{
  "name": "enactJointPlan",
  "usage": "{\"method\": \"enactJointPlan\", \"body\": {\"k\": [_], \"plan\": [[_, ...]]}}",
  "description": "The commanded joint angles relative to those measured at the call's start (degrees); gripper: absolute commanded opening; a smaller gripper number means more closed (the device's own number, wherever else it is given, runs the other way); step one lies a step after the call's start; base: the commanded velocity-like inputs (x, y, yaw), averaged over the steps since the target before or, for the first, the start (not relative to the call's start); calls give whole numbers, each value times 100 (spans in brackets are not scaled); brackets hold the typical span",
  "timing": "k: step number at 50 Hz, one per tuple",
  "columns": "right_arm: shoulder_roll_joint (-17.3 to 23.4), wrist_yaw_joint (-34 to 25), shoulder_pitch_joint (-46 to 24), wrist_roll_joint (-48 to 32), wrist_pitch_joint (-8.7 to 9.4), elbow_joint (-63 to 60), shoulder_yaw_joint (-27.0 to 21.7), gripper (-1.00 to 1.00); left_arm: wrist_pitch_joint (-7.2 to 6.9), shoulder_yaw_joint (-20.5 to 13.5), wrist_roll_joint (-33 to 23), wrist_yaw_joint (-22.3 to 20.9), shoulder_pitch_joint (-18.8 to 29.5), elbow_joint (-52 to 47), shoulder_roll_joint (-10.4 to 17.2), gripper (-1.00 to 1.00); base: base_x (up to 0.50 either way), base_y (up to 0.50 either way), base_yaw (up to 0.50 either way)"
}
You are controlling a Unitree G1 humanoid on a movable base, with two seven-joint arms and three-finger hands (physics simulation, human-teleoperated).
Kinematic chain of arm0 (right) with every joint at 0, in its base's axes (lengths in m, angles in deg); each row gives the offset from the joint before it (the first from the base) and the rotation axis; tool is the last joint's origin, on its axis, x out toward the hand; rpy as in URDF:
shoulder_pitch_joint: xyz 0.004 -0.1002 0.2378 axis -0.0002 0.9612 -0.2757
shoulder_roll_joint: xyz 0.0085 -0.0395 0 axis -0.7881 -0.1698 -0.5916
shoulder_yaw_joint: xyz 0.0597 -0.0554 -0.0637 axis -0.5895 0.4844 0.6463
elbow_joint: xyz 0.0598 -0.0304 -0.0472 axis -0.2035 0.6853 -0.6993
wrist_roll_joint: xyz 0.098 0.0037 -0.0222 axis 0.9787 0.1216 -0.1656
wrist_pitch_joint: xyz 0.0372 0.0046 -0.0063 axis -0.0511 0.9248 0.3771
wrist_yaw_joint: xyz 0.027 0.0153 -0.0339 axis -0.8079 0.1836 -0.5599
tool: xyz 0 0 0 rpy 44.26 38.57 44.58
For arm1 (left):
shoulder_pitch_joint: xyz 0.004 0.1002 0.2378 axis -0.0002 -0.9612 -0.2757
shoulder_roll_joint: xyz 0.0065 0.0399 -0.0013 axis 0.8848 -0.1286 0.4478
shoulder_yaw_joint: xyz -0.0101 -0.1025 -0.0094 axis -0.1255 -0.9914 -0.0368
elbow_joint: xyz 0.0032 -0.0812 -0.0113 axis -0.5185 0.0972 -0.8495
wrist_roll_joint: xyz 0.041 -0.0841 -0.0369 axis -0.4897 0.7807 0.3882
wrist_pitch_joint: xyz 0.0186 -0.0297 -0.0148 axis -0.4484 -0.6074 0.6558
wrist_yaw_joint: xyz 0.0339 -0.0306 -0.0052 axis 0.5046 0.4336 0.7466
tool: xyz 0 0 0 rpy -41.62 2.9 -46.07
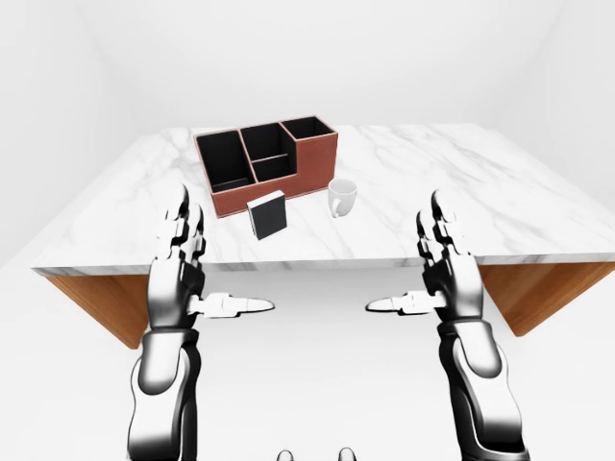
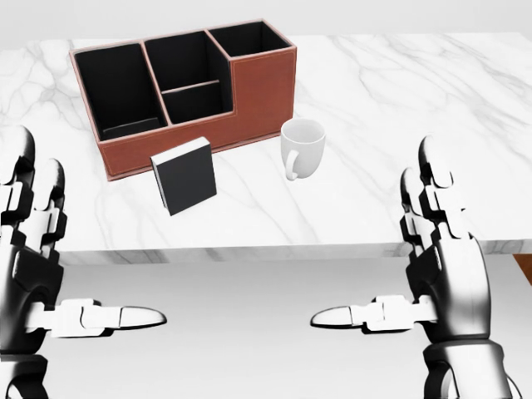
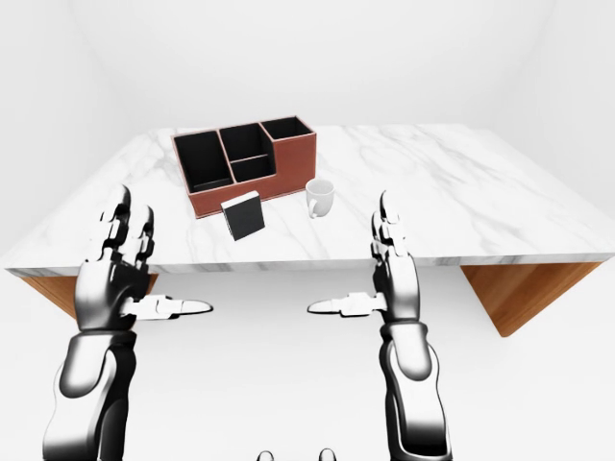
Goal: Pick up the book and place it in the front compartment of the caddy.
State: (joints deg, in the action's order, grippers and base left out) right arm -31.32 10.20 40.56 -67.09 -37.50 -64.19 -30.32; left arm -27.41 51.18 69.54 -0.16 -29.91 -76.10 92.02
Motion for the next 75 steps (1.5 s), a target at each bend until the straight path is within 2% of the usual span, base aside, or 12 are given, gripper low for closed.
{"method": "enactJointPlan", "body": {"k": [1, 4, 10, 21, 32, 37, 43, 75], "plan": [[-10, -38, 29, -1, 0, -519, -25, 100, 0, -93, 28, -58, -8, -361, -1, 100, 0, 0, 0], [-33, -196, 48, 253, 0, -569, -69, 100, 0, -90, 26, -58, 7, -348, -1, 100, 0, 0, 0], [-14, -182, 85, 193, 0, -564, -40, 100, 0, -82, 23, -63, -18, -390, -8, 100, 0, 0, 0], [-20, -133, 51, 383, 0, -628, -144, 100, 0, -59, 7, -74, -31, -399, -17, 100, 0, 49, 0], [8, -57, 50, 232, 0, -563, -95, 100, 0, -45, -1, -84, -60, -409, -26, 100, 0, 49, 0], [-3, 53, -13, 127, 0, -521, -96, 100, 0, -56, 6, -85, -48, -431, -23, 100, 0, 0, 0], [-17, -101, 19, 361, 0, -628, -138, 100, 0, -53, 5, -87, -44, -417, -23, 100, 0, 0, 0], [-18, -144, 82, 336, 0, -611, -65, 100, 0, -93, 41, -84, -24, -498, -12, 100, 49, -1, 0]]}}
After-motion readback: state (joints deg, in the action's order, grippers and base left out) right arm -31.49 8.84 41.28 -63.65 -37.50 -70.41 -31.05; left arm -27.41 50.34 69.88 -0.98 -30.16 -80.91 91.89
